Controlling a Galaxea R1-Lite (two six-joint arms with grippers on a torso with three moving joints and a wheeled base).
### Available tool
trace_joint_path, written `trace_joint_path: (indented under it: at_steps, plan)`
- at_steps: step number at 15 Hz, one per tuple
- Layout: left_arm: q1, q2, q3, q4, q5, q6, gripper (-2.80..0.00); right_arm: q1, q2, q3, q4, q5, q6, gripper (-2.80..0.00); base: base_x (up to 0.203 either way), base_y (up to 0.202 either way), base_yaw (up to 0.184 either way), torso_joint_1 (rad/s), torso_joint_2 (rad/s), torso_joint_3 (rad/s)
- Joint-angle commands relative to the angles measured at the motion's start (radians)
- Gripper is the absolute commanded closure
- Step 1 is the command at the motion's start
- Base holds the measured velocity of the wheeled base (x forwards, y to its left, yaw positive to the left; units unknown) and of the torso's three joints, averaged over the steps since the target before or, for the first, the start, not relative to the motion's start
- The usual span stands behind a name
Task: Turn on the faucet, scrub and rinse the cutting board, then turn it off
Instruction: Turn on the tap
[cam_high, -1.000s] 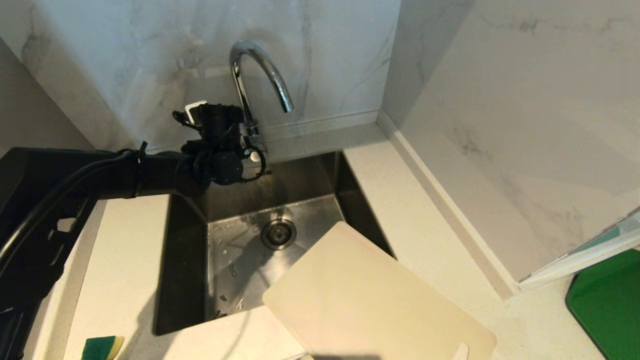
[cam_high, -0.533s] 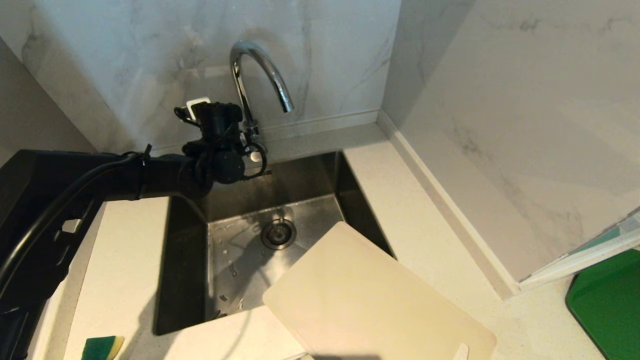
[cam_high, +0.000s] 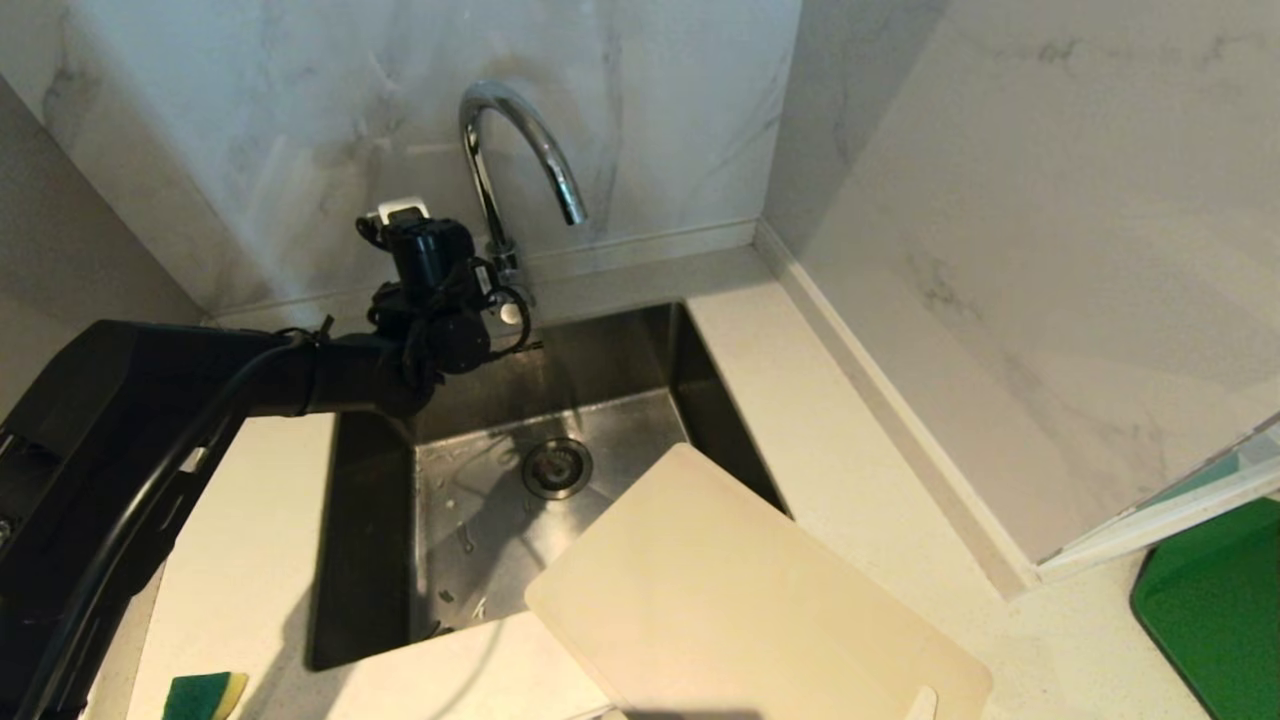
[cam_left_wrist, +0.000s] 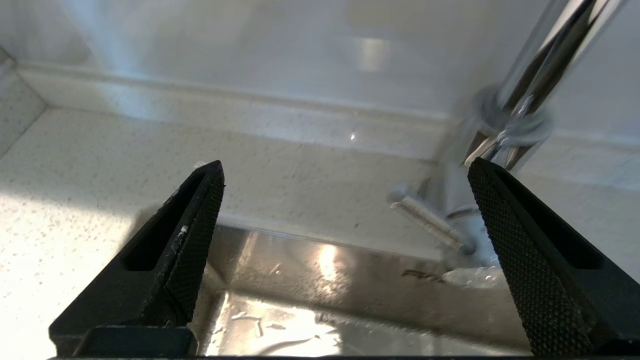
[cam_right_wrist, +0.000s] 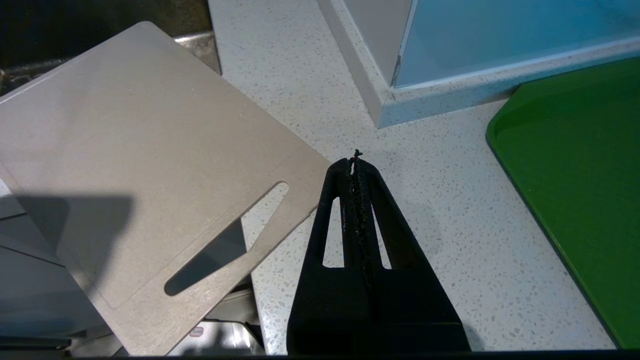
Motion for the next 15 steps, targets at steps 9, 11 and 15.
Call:
trace_joint_path:
  at_steps: [9,11,15]
  plan:
    - [0.052,0.072,-0.007,-0.004,0.012,-0.013,-2.80,0.000,0.000,0.002,0.000,0.001,0.000,0.00,0.000,0.000,0.000,0.000,0.00,0.000]
    - [0.052,0.071,-0.006,0.001,0.015,-0.013,-2.80,0.000,0.000,0.002,0.000,0.001,0.000,0.00,0.000,0.000,0.000,0.000,0.00,0.000]
    - [0.042,0.054,0.006,0.096,0.034,-0.099,-2.80,-0.001,0.000,0.002,0.000,0.001,0.000,0.00,0.000,0.000,0.000,0.000,0.00,0.000]
